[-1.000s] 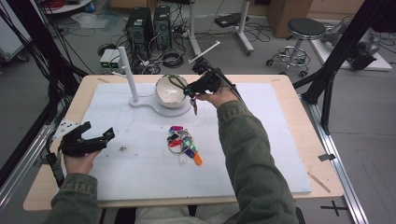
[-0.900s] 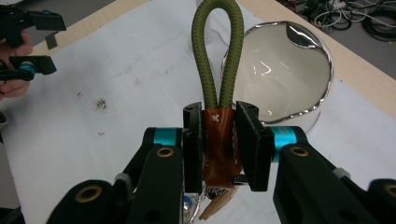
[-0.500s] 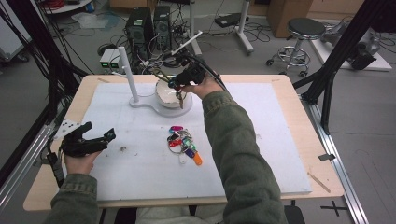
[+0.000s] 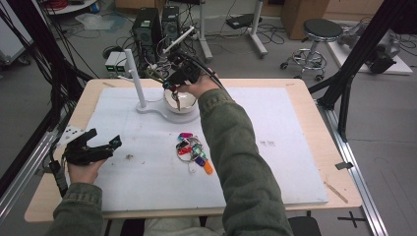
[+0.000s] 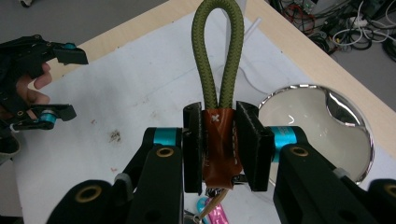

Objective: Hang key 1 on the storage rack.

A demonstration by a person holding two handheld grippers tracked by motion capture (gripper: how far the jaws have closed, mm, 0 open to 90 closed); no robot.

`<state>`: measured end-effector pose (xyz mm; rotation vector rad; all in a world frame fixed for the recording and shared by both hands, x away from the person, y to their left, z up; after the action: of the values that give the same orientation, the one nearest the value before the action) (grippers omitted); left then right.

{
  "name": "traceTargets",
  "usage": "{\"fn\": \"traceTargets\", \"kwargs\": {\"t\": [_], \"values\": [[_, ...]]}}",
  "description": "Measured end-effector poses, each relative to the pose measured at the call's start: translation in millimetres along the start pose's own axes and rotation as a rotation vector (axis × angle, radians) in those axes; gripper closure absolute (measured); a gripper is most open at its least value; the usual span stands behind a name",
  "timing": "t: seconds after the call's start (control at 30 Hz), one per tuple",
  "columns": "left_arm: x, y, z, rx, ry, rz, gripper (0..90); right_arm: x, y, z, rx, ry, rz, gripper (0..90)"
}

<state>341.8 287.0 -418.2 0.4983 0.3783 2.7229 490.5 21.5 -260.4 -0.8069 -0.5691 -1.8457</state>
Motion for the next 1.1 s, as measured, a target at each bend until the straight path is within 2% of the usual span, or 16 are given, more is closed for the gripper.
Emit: {"fn": "traceTargets", "kwargs": {"t": [0.03,0.23,0.5,0.7,0.9,1.07,1.1], "values": [[-0.1,0.1,0.2,0.005,0.003,-0.001,1.7,-1.5,0.4,6.7,0.007,0.014,0.003,72.9],[-0.5,-0.5,0.5,0.013,0.007,-0.003,1.7,-3.4,2.9,20.7,0.005,0.021,-0.001,72.9],[-0.5,-1.7,1.2,0.020,0.010,-0.006,1.7,-13.0,2.8,41.8,-0.001,0.010,0.004,72.8],[-0.9,-2.4,1.2,0.027,0.014,-0.009,1.7,-26.1,-2.0,57.7,0.024,0.010,0.012,72.8],[-1.0,-2.4,1.1,0.029,0.012,-0.014,1.7,-40.4,0.1,60.3,0.031,-0.025,0.012,72.8],[-1.4,-4.5,1.2,0.039,0.013,-0.010,1.7,-52.0,-0.8,58.9,0.038,-0.043,0.033,72.8],[-1.6,-4.5,1.3,0.041,0.015,-0.011,1.7,-54.3,0.1,57.8,0.036,-0.060,0.026,72.8]]}}
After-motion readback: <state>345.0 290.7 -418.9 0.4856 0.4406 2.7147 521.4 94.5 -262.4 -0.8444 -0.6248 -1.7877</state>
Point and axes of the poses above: each handheld gripper's, and its own axes: x roughly backward along the jaws, z roughly out of its top, y roughly to its right, the point moved 4 cm from there along -x, roughly forward along the jaws, and after that the axes turned 9 degrees about x, right-handed, at the moved point
